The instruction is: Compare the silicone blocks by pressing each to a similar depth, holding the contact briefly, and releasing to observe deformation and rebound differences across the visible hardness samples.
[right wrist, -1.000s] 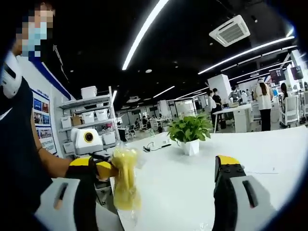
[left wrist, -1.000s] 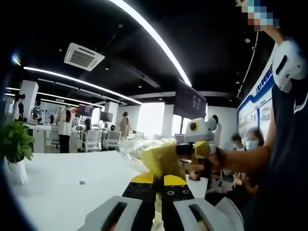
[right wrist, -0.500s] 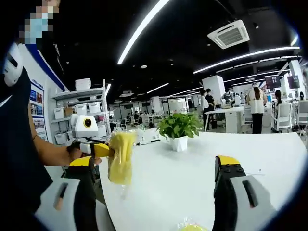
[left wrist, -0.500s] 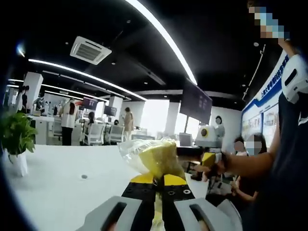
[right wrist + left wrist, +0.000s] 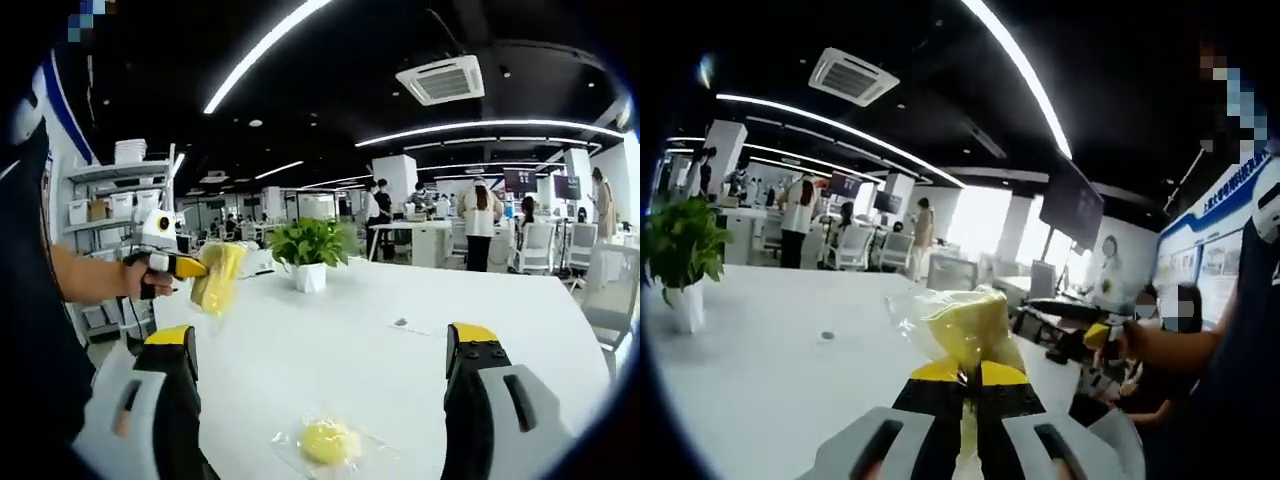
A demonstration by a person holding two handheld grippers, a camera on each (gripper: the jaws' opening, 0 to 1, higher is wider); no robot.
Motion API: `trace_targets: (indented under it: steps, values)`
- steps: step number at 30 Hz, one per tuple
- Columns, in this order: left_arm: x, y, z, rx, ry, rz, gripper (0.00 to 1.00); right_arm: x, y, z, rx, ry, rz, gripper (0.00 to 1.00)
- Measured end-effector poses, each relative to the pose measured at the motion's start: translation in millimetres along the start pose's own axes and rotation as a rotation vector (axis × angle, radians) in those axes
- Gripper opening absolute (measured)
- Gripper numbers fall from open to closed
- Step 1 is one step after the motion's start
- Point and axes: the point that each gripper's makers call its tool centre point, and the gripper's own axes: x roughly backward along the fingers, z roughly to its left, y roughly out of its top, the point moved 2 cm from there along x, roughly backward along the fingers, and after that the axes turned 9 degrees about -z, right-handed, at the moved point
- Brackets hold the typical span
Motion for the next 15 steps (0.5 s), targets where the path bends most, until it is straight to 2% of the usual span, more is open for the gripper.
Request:
trace_targets:
  steps: [2,4,6,9,11,12,14,15]
  values:
    - [2.2,-7.5,10.6,0.024,0.029,0.027,0.01,14.0,-7.1,-7.2,0.045,-0.027,0.002,0.97]
    - [4.6,-14.7,20.9,0.031,0.052,0.06,0.01,29.3,-20.4,-15.1,0.029,-0.06,0.035,0.97]
    - [6.1,-18.9,28.2,0.044,0.064,0.074,0.01,45.2,-32.6,-25.0,0.047,-0.1,0.043,0.97]
    - [7.8,-26.2,38.7,0.073,0.078,0.101,0.01,66.3,-47.2,-32.1,0.025,-0.143,0.055,0.97]
    - [7.5,-35.0,45.1,0.129,0.078,0.132,0.01,78.9,-52.0,-37.6,0.06,-0.183,0.058,0.97]
    - [7.9,-42.6,48.0,0.163,0.081,0.167,0.01,82.7,-51.0,-37.9,0.103,-0.189,0.047,0.97]
    - [6.3,-55.9,60.5,0.19,0.11,0.194,0.01,90.6,-56.4,-34.4,0.1,-0.196,0.052,0.97]
    - [5.6,-62.0,60.7,0.236,0.098,0.204,0.01,95.3,-56.5,-34.3,0.088,-0.209,0.038,0.97]
